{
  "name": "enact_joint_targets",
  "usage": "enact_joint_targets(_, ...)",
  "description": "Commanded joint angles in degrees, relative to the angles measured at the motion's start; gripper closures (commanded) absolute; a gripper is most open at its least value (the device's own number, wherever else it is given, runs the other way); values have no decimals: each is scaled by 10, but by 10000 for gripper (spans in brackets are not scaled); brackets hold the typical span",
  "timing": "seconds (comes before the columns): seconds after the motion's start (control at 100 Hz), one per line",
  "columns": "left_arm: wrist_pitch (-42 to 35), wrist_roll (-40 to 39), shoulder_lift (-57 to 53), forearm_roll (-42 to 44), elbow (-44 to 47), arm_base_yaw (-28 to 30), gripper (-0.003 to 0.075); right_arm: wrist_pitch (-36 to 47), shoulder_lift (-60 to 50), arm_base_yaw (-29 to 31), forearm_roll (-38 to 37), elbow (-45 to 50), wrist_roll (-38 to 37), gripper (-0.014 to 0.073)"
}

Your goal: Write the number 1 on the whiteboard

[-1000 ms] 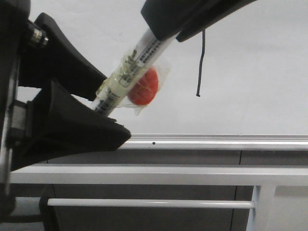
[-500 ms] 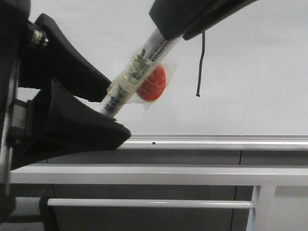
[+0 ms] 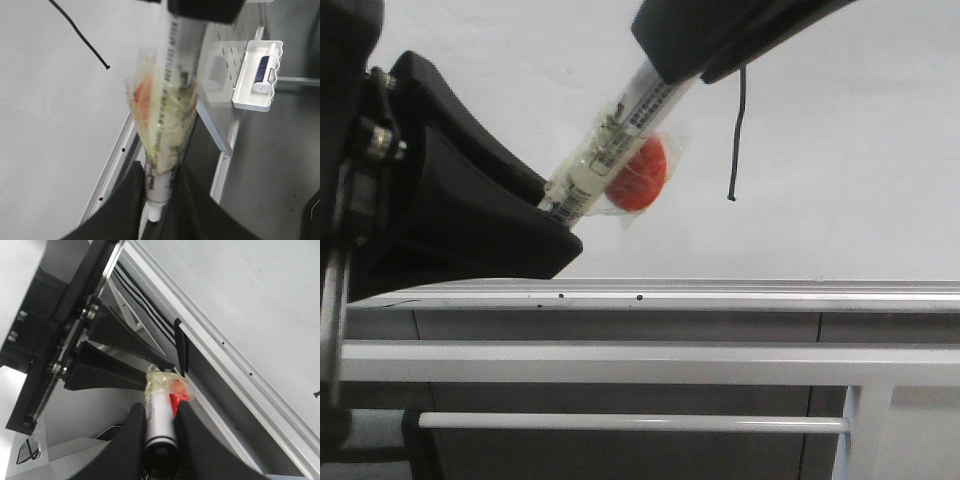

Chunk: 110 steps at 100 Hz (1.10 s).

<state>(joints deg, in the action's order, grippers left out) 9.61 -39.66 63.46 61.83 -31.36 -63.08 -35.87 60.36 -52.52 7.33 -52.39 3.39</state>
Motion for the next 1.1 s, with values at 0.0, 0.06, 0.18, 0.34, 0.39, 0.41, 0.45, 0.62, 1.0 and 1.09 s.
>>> enact_joint_targets(0.0,-15,-12,-8,2,-19,-3,741,36,-7,0,-3,-20,5,637)
enact_joint_targets(0.06,-11,-16,-8,0,-19,-3,741,40,-7,0,-3,-20,5,634)
enact_joint_targets(0.18,7,-50,-8,-1,-19,-3,741,63,-16,0,-3,-20,5,522)
enact_joint_targets(0.34,15,-82,-8,-1,-19,-3,741,93,-52,0,-38,-20,5,219)
enact_joint_targets(0.39,15,-93,-8,-1,-19,-3,741,94,-65,0,-55,-20,5,222)
enact_joint_targets(0.41,15,-99,-8,-1,-18,-3,741,94,-71,0,-62,-20,5,235)
enact_joint_targets(0.45,15,-109,-8,1,-16,-3,741,94,-84,0,-73,-20,5,278)
enact_joint_targets(0.62,7,-147,-13,2,-3,-3,741,86,-144,0,-113,-20,5,624)
enact_joint_targets(1.0,21,-395,-16,152,35,-5,741,39,-258,0,-163,20,4,655)
enact_joint_targets(1.09,24,-533,-20,265,51,-6,741,55,-291,0,-177,46,1,655)
